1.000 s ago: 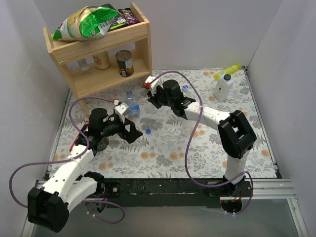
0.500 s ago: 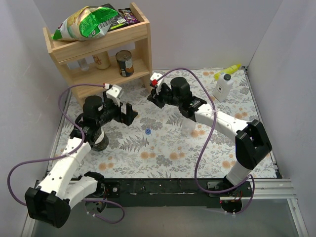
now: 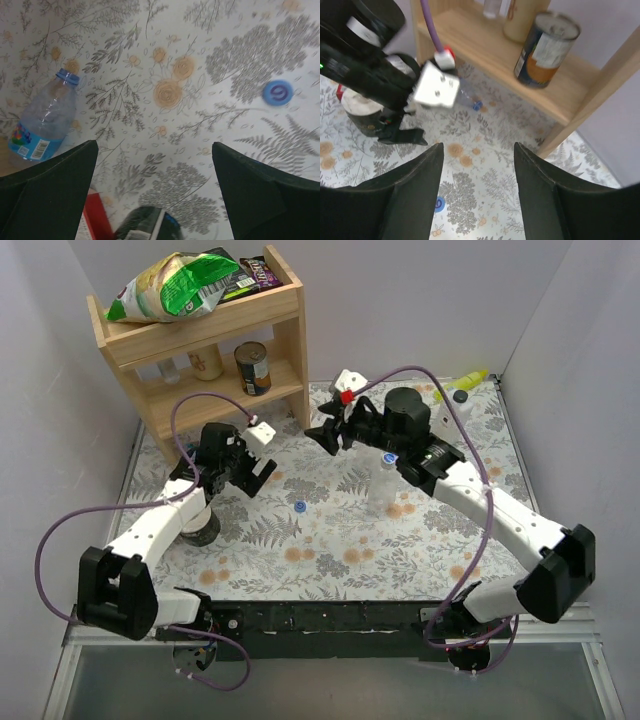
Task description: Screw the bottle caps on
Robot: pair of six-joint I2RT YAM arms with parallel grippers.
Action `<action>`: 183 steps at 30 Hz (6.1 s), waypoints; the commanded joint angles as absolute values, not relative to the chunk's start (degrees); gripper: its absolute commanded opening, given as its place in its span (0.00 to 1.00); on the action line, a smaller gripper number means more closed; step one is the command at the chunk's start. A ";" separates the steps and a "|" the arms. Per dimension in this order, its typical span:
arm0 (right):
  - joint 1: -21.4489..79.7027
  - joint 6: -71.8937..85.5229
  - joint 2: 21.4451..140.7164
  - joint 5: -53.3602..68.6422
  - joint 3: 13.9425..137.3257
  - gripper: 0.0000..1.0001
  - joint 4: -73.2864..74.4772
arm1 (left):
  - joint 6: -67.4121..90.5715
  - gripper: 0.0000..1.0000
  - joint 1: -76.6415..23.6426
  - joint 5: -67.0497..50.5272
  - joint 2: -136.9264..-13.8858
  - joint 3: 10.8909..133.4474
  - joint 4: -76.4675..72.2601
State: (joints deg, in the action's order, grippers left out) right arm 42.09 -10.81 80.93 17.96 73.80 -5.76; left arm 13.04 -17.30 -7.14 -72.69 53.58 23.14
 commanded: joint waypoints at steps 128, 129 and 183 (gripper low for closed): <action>41.39 13.53 88.85 50.80 78.57 0.68 -14.50 | 14.77 0.43 -21.01 -52.12 -56.87 49.66 23.64; 41.57 13.62 89.29 51.24 78.66 0.62 -14.50 | 14.94 0.43 -21.09 -52.12 -56.69 49.66 23.29; 33.85 5.95 94.57 62.50 96.04 0.74 -5.01 | 28.74 0.38 -18.81 -52.04 -60.30 47.29 12.74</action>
State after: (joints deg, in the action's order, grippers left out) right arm 38.09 11.64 95.70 61.36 87.26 -11.90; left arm 31.75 -20.18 -54.59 -63.66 45.82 10.41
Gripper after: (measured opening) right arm 0.728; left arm 0.482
